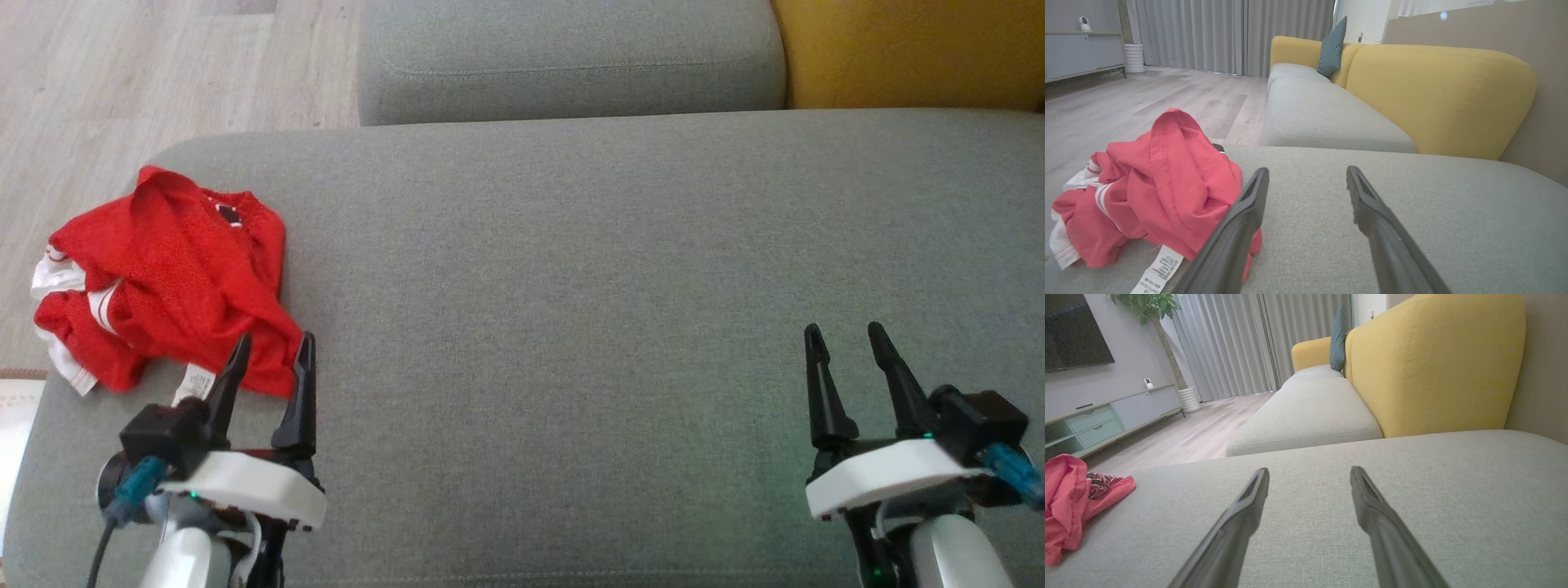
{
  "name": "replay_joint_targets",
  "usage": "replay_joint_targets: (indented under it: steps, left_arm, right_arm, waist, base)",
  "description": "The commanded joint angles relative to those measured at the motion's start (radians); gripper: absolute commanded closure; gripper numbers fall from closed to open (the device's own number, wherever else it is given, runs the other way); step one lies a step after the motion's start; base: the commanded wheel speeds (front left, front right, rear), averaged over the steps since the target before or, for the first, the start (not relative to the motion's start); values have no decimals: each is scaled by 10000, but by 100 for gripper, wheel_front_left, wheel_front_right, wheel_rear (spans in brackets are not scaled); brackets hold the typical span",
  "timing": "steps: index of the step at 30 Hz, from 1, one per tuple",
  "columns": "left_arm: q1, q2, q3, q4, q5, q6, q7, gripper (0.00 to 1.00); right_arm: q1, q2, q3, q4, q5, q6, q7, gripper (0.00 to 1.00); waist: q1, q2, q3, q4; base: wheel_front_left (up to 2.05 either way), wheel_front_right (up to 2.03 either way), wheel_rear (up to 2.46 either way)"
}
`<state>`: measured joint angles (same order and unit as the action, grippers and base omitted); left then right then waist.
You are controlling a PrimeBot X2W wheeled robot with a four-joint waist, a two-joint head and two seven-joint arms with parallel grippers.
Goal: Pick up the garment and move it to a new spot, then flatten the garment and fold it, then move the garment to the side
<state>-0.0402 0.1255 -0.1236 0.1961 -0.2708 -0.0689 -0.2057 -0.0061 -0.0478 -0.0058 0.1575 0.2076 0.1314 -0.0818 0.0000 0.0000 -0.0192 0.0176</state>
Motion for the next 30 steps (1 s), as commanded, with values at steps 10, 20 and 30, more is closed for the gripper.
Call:
replay_joint_targets:
  steps: [10, 20, 30]
  left_arm:
    - [-259, 145, 319, -89, 1170, 17, -466, 0]
    - [-276, 39, 393, 161, 1248, -89, -561, 0]
    - [-333, -35, 495, 342, 1070, -150, -561, 0]
  right_arm:
    - [-124, -26, 180, -465, -1246, -7, -364, 0]
    - [-88, -25, 136, -351, -1276, -7, -472, 0]
    - [-87, -25, 111, -272, -1017, -7, -533, 0]
  waist:
    - [0, 0, 20, 36]
    - [0, 0, 17, 53]
    - [0, 0, 5, 69]
  base:
    - [0, 0, 0]
    - [0, 0, 0]
    - [0, 0, 0]
